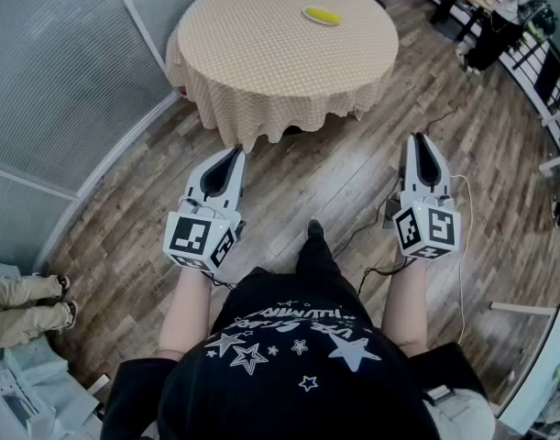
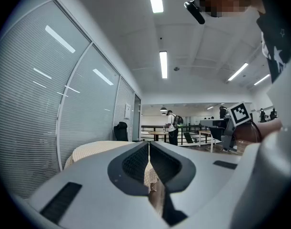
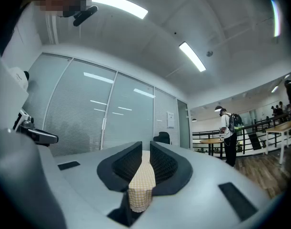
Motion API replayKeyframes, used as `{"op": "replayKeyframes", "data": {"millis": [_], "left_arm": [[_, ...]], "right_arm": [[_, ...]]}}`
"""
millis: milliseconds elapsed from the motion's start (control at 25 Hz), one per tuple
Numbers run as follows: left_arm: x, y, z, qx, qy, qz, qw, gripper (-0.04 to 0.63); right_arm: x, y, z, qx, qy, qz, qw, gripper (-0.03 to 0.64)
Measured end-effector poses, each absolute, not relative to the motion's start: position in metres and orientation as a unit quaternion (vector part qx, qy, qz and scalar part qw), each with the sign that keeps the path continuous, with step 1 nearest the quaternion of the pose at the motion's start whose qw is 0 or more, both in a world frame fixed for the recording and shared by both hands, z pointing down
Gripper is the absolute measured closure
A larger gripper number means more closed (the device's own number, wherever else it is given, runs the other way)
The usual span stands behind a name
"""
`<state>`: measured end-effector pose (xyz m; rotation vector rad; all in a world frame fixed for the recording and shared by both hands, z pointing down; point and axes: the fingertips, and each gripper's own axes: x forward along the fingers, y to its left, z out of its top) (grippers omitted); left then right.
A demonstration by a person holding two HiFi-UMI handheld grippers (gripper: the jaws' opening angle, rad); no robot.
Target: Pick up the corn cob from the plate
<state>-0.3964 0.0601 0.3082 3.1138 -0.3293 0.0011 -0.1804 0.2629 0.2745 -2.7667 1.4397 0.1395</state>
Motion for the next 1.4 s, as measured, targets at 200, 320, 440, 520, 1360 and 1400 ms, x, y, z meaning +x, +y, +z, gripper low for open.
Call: {"op": "replayKeyframes", "data": {"millis": [200,320,440,520,1360,1400], "left_arm": [[-0.398,0.065,0.310,0.995,-0.099,0.011,0.007,0.581],[-0.397,0.066,0.313,0.995,-0.098,0.018,0.015,0.581],[-0.396,0.071,0.315,0.995,-0.094,0.024,0.017,0.581],[-0.395,0.075,0.318,0.995,-0.090,0.029,0.017,0.581],[-0.356,0.085,0.363,0.993,-0.067,0.080,0.046,0.581],[-0.350,0.083,0.364,0.993,-0.068,0.082,0.047,0.581]], "right_arm": [[-0.189,0.265,0.279,-0.882,0.470,0.032,0.008,0.552],[-0.193,0.267,0.281,-0.881,0.472,0.026,0.005,0.552],[-0.198,0.271,0.284,-0.880,0.474,0.020,0.003,0.554],[-0.202,0.274,0.289,-0.879,0.476,0.014,0.000,0.552],[-0.193,0.273,0.359,-0.868,0.492,-0.073,-0.004,0.554],[-0.186,0.269,0.361,-0.867,0.492,-0.076,-0.004,0.555]]}}
